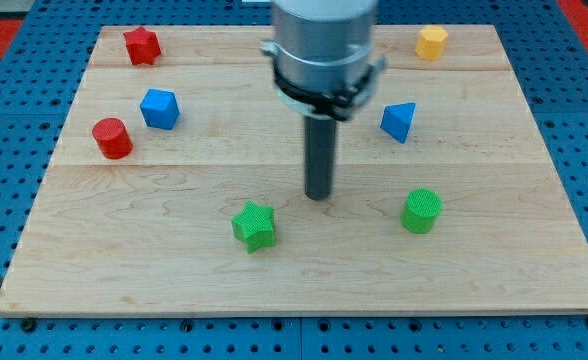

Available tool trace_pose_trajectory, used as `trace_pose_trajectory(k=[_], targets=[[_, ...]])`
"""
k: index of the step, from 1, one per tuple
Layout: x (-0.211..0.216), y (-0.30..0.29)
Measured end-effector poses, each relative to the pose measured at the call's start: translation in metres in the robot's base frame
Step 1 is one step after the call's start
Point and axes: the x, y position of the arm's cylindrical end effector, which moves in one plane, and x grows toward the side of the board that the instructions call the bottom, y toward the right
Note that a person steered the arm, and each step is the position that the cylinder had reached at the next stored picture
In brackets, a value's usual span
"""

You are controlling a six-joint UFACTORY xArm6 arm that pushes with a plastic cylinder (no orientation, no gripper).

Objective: Push the green circle diagonally to the bottom right side of the blue triangle

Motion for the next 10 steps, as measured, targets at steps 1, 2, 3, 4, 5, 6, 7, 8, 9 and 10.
trace_pose_trajectory(k=[1,2,3,4,5,6,7,8,9,10], targets=[[0.019,0.033],[0.021,0.063],[0.020,0.084],[0.038,0.109],[0.039,0.138],[0.027,0.143],[0.002,0.143],[-0.038,0.145],[-0.019,0.155],[-0.015,0.205]])
